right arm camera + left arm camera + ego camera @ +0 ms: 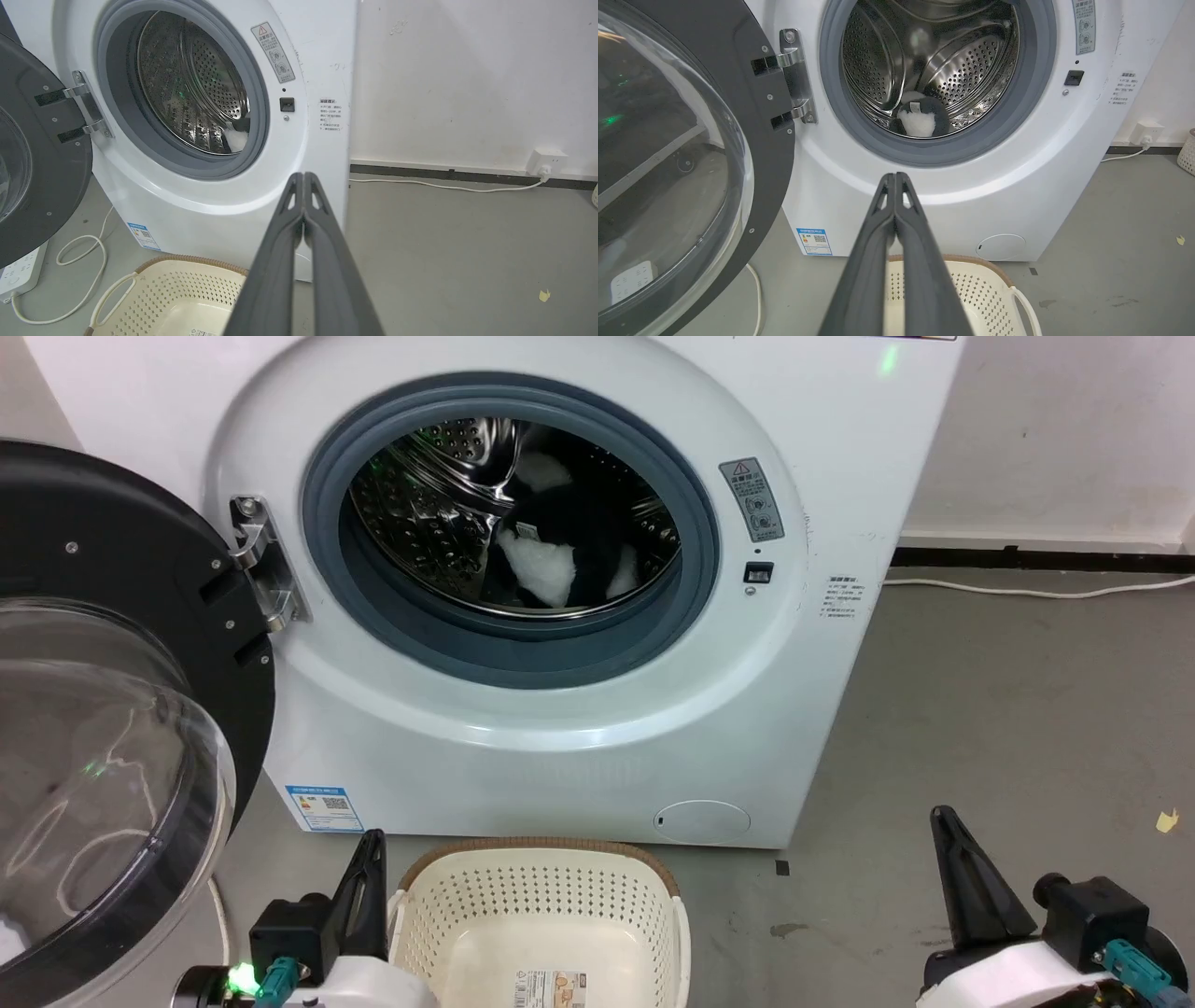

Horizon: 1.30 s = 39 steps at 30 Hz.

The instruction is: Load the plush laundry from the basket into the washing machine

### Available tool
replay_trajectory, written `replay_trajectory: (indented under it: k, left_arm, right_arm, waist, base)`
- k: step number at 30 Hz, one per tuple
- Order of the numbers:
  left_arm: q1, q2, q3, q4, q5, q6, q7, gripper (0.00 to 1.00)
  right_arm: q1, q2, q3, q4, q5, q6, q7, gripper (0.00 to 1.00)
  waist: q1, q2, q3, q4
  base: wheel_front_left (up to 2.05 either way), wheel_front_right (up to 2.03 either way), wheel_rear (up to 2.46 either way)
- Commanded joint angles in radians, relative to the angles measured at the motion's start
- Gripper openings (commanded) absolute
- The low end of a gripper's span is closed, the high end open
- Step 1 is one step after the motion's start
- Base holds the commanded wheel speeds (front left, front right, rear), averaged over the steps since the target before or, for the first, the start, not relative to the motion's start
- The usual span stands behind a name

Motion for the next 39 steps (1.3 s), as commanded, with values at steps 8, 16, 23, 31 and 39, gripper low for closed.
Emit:
replay_trajectory:
  k: [8,16,23,31,39]
  left_arm:
    - [-0.011,-0.001,0.008,-0.019,0.019,-0.003,0.021,0.00]
    - [-0.013,-0.002,0.012,-0.031,0.030,-0.003,0.038,0.00]
    - [-0.015,-0.002,0.016,-0.042,0.040,-0.004,0.052,0.00]
    - [-0.017,-0.003,0.020,-0.054,0.050,-0.004,0.068,0.00]
    - [-0.019,-0.004,0.025,-0.069,0.064,-0.005,0.089,0.00]
  right_arm:
    - [-0.015,0.000,-0.002,-0.012,-0.021,0.000,0.021,0.00]
    - [-0.018,0.000,-0.002,-0.016,-0.034,-0.001,0.037,0.00]
    - [-0.020,0.000,-0.002,-0.019,-0.045,-0.001,0.052,0.00]
    - [-0.023,0.000,-0.002,-0.023,-0.057,-0.001,0.068,0.00]
    - [-0.026,0.000,-0.002,-0.028,-0.072,-0.001,0.089,0.00]
  waist:
    - [-0.0001,0.0000,0.001,-0.003]
    - [-0.0001,0.0000,0.003,-0.006]
    - [-0.0001,0.0000,0.004,-0.008]
    - [-0.0001,0.0000,0.005,-0.011]
    - [-0.0001,0.0000,0.007,-0.014]
  base:
    - [0.00,0.00,0.00]
    - [0.00,0.00,0.00]
    - [0.00,0.00,0.00]
    - [0.00,0.00,0.00]
    - [0.00,0.00,0.00]
